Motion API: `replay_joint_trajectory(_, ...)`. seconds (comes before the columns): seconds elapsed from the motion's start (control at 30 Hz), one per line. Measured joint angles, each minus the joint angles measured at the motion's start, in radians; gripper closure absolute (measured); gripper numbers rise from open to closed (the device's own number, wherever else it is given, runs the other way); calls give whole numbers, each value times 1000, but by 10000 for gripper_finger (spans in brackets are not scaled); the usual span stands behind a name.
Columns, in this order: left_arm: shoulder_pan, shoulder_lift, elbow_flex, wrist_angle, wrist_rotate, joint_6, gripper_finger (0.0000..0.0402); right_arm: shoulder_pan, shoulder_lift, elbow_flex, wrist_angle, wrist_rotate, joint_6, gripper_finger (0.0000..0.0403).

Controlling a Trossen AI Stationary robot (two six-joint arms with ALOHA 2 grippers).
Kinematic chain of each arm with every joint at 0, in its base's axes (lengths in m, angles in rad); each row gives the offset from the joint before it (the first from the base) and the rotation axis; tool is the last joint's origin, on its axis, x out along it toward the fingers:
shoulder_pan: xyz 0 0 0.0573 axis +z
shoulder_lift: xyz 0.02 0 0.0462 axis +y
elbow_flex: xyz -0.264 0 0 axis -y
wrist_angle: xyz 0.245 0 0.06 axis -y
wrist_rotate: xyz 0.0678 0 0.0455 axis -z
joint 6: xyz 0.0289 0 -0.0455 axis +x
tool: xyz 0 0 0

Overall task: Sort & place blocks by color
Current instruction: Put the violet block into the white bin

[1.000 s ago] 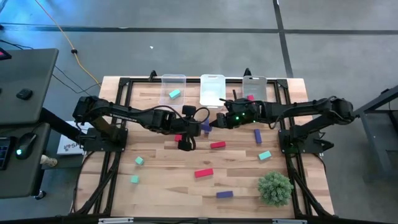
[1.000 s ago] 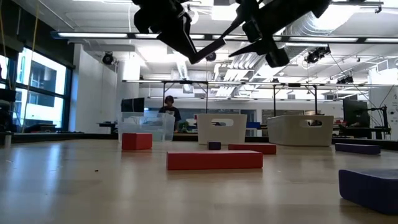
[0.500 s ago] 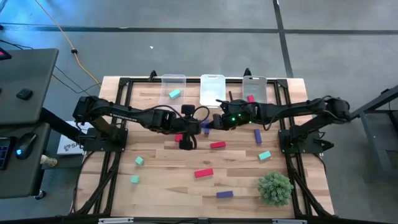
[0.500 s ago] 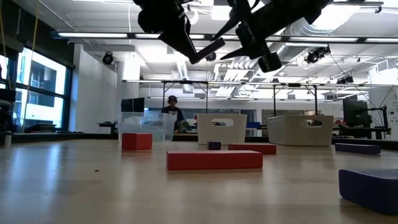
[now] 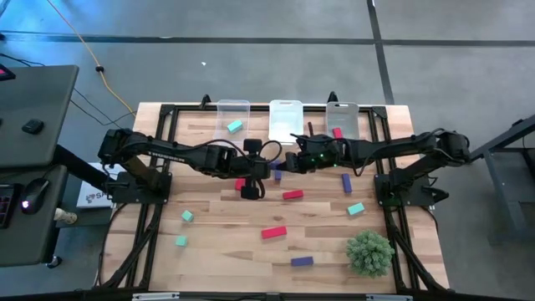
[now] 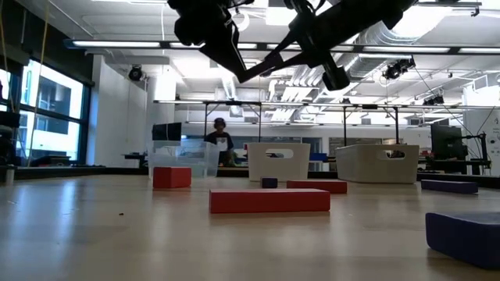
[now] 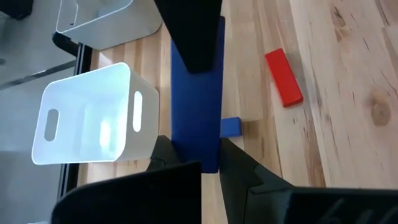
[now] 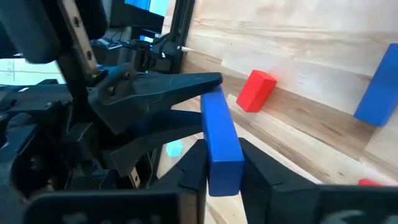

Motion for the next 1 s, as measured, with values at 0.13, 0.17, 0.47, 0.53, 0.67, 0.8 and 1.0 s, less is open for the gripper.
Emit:
replay_joint_trajectory(0.13,0,0,0,-1,-3,5,402,0,0,0,3,11,-10,367)
replay_joint_trajectory(0.17,0,0,0,-1,-3,13,402,0,0,0,3,14,-10,367)
replay_joint_trajectory(0.47,19,0,0,4,10,21,384,0,0,0,-1,42,-27,359)
replay_joint_trajectory(0.53,33,0,0,3,52,18,370,-2,0,0,-5,41,-33,363)
replay_joint_trajectory(0.67,65,0,0,6,126,-17,336,-19,2,0,-20,42,-59,365)
replay_joint_trajectory(0.8,94,0,0,5,147,-60,301,-64,2,0,-62,40,-102,362)
replay_joint_trajectory(1.0,142,0,0,4,139,-114,270,-178,2,0,-81,3,-213,361)
